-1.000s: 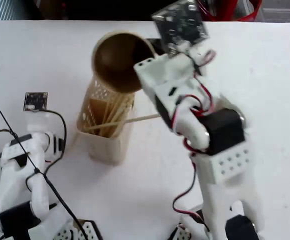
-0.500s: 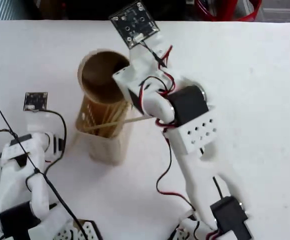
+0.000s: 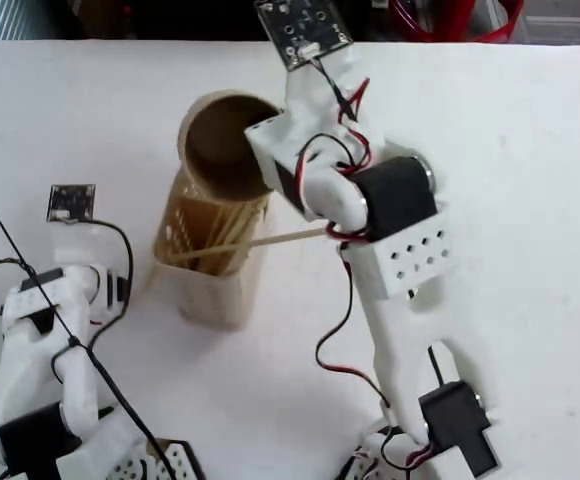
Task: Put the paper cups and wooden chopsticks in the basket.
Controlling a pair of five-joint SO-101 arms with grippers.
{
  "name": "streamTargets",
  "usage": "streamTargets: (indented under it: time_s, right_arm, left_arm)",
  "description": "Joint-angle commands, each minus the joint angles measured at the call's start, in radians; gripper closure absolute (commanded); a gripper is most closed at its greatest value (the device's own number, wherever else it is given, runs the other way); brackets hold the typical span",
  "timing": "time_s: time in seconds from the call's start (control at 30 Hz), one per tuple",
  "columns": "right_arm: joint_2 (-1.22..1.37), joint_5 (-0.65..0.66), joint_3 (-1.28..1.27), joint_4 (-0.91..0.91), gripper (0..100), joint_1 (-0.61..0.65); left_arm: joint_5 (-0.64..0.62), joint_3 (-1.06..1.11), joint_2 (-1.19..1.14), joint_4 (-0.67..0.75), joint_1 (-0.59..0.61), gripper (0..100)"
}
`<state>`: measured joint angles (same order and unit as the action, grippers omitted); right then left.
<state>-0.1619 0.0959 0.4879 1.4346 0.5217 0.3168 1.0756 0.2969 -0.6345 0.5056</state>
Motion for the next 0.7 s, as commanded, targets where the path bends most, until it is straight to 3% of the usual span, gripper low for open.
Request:
streamTargets:
  time_s: [0.0, 0.33, 0.67]
  right_arm:
    - [-0.001, -0.011, 0.064, 0.010, 98.0, -0.004]
    - [0.131, -0.012, 0.072, 0.010, 98.0, -0.008]
    - [0.082, -0.009, 0.186, 0.045, 97.7, -0.007]
  left_arm:
    - [0.012, -0.005, 0.004, -0.025, 0.012, 79]
    - [0.012, -0.005, 0.004, -0.025, 0.012, 79]
    - [0.012, -0.005, 0.004, -0.025, 0.012, 79]
